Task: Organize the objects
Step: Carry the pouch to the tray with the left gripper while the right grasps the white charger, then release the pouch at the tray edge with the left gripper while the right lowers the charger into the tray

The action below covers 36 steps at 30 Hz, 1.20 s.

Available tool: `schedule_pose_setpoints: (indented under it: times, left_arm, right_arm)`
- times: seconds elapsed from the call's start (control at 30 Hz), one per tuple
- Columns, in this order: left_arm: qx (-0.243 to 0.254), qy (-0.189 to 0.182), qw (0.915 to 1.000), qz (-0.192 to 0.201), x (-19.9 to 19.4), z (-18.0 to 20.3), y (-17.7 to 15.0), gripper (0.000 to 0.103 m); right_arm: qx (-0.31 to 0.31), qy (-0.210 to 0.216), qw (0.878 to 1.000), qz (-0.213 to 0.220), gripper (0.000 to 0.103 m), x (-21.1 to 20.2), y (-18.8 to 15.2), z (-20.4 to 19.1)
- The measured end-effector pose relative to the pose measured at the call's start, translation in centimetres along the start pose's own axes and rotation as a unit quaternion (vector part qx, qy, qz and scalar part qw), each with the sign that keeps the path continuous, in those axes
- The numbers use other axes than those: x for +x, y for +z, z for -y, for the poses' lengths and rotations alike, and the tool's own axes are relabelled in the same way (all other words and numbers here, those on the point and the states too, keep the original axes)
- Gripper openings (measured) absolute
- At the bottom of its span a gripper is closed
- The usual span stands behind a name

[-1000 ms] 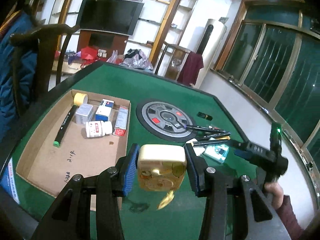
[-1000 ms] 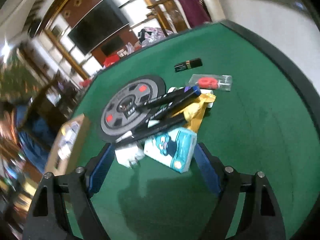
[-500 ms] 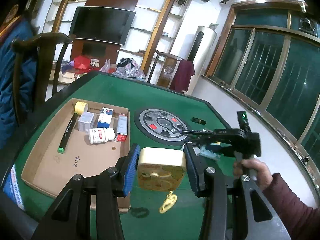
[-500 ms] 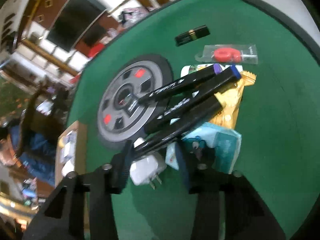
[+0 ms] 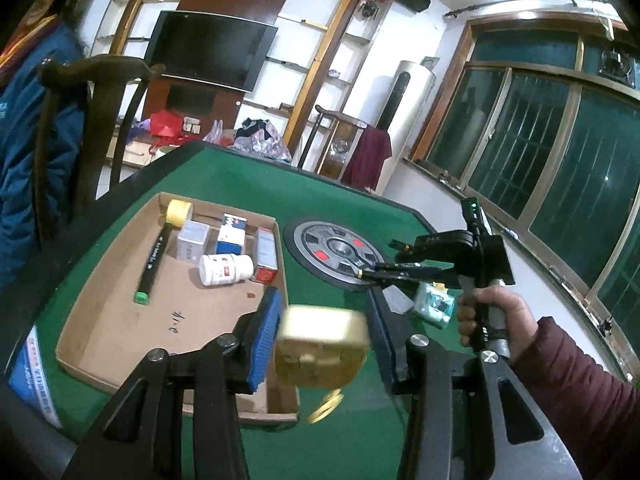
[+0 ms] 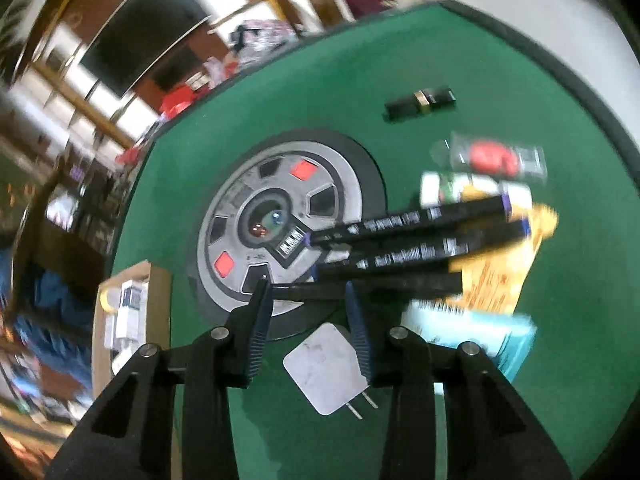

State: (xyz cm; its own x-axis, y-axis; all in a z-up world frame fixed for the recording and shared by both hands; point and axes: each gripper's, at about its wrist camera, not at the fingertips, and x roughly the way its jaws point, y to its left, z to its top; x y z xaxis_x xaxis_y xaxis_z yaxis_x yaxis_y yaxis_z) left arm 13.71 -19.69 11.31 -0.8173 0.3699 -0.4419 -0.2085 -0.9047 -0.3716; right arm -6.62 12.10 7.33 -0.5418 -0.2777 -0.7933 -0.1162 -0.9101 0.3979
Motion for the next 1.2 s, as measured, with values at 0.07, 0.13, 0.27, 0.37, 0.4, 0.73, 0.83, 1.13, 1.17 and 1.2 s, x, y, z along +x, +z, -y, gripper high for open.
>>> schedule_pose_setpoints:
  times: [0.07, 0.13, 0.27, 0.37, 0.4, 0.73, 0.83, 1.13, 1.17, 1.2]
  left_arm:
    - [-0.006, -0.005, 1.0000, -0.004, 0.0, -0.5, 0.2, 0.015]
    - [-0.010, -0.006, 0.9999, -0.001, 0.0, -0.9, 0.2, 0.015]
    - [-0.027, -0.009, 0.9996, -0.007, 0.5, -1.3, 0.1, 0.016]
    - [-0.057, -0.031, 0.9976, -0.025, 0.9, -2.1, -0.1, 0.030]
    - [-0.062, -0.030, 0.9973, -0.026, 0.8, -2.1, -0.1, 0.035]
    - [-0.042, -0.003, 0.9985, -0.036, 0.7, -1.3, -0.5, 0.045]
    - [-0.027, 0.009, 0.9984, -0.049, 1.3, -0.9, -0.7, 0.047]
    - [-0.049, 0.063, 0.9937, -0.079, 1.7, -5.2, -1.7, 0.048]
    - [-0.056, 0.065, 0.9929, -0.083, 1.7, -5.6, -1.9, 0.048]
    - [-0.060, 0.062, 0.9923, -0.088, 1.9, -5.8, -2.2, 0.048]
  right_arm:
    - [-0.046, -0.012, 0.999, -0.016, 0.036, 0.0, 0.0, -0.5]
    - [-0.088, -0.018, 0.995, -0.032, 0.036, 0.1, -0.7, -1.0]
    - [-0.154, -0.046, 0.985, -0.055, 0.037, 1.5, -2.5, -2.0]
    - [-0.181, -0.069, 0.979, -0.064, 0.047, 2.5, -3.3, -2.5]
    - [-0.187, -0.071, 0.978, -0.060, 0.054, 2.6, -3.3, -2.6]
    - [-0.239, -0.082, 0.965, -0.072, 0.043, 3.7, -5.4, -2.9]
    - [-0.223, -0.060, 0.970, -0.078, 0.043, 3.0, -5.6, -2.2]
    - [-0.157, 0.048, 0.984, -0.074, 0.043, -0.1, -6.3, -1.0]
    - [-0.158, 0.063, 0.983, -0.075, 0.043, -0.5, -6.4, -1.7]
    - [-0.163, 0.073, 0.981, -0.075, 0.043, -0.5, -6.5, -2.4]
